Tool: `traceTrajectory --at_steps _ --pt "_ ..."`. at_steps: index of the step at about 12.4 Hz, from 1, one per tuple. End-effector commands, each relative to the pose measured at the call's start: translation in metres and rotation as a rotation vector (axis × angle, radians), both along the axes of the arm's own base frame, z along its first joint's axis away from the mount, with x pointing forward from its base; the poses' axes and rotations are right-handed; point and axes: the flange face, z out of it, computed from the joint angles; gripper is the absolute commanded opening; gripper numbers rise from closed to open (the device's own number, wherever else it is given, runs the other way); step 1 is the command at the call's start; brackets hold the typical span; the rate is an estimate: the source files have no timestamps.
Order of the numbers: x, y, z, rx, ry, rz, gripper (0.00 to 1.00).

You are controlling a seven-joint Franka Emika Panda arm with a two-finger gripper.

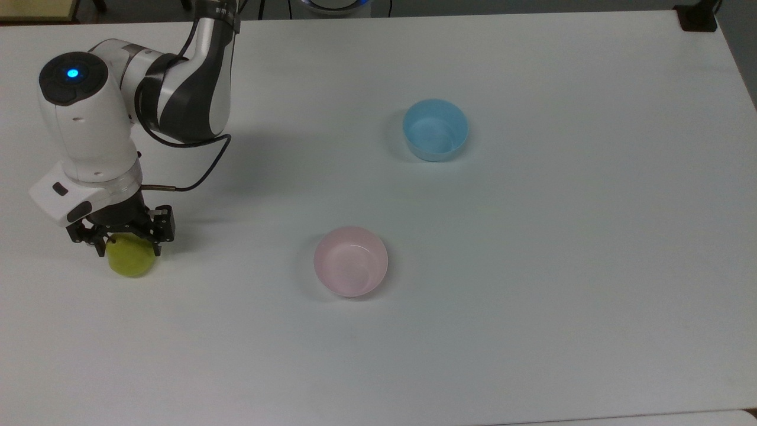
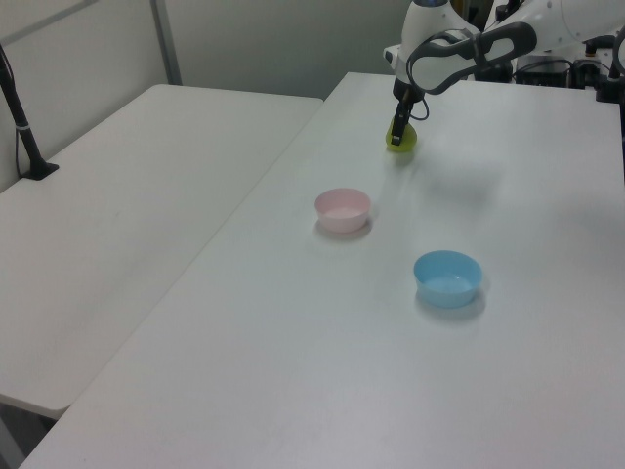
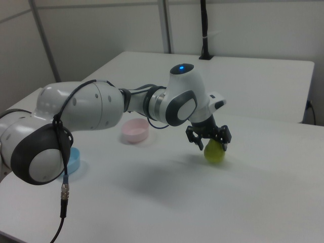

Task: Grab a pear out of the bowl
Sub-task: 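Open the gripper to release the pear on the table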

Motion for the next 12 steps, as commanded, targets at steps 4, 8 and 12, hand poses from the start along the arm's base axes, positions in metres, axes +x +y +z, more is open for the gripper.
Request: traceTrajectory --at_steps 4,8,12 --pt "-0.001 -0.004 0.038 0.004 -0.059 -0.017 1.0" --pt "-0.016 0.008 0.099 0.029 -0.028 -0.054 1.0" --pt "-0.052 0.074 0.21 0.085 0.031 -0.023 1.0"
